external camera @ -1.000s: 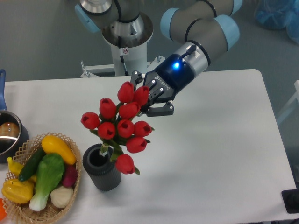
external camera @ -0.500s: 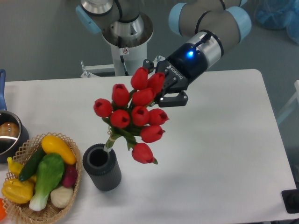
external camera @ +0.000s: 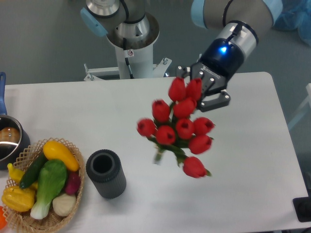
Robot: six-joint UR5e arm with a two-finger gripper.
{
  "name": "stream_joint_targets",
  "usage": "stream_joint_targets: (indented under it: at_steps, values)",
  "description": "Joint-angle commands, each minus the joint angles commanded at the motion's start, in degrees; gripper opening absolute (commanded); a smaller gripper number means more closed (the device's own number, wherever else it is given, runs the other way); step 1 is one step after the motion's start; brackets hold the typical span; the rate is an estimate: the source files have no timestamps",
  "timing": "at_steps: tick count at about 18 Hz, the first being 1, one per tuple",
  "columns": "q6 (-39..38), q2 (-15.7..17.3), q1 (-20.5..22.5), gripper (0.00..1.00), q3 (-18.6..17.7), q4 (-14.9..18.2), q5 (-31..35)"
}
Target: Pick up the flowers from the vase
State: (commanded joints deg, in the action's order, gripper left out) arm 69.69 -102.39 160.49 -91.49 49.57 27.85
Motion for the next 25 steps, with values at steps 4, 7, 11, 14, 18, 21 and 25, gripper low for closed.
stream_joint_targets:
  at_steps: [4,7,11,14,18,21,25]
  values:
    - [5.36,-0.35,1.67,0.0,-0.61,0.18,12.98]
    - [6.25,-0.35,3.25,0.0,-0.62,0.44,21.0]
    - [6.6,-0.7,4.04,0.0,0.17,0.62,28.98]
    - [7.92,-1.58,2.99,0.0,1.23,0.97,36.55]
    - [8.09,-1.23,1.67,0.0,1.67,2.98,41.3]
    - [8.01,-1.06,-1.66,0.0,2.46,6.58,49.99]
    - [7.92,0.17,-2.63,0.0,2.29,10.8,57.48]
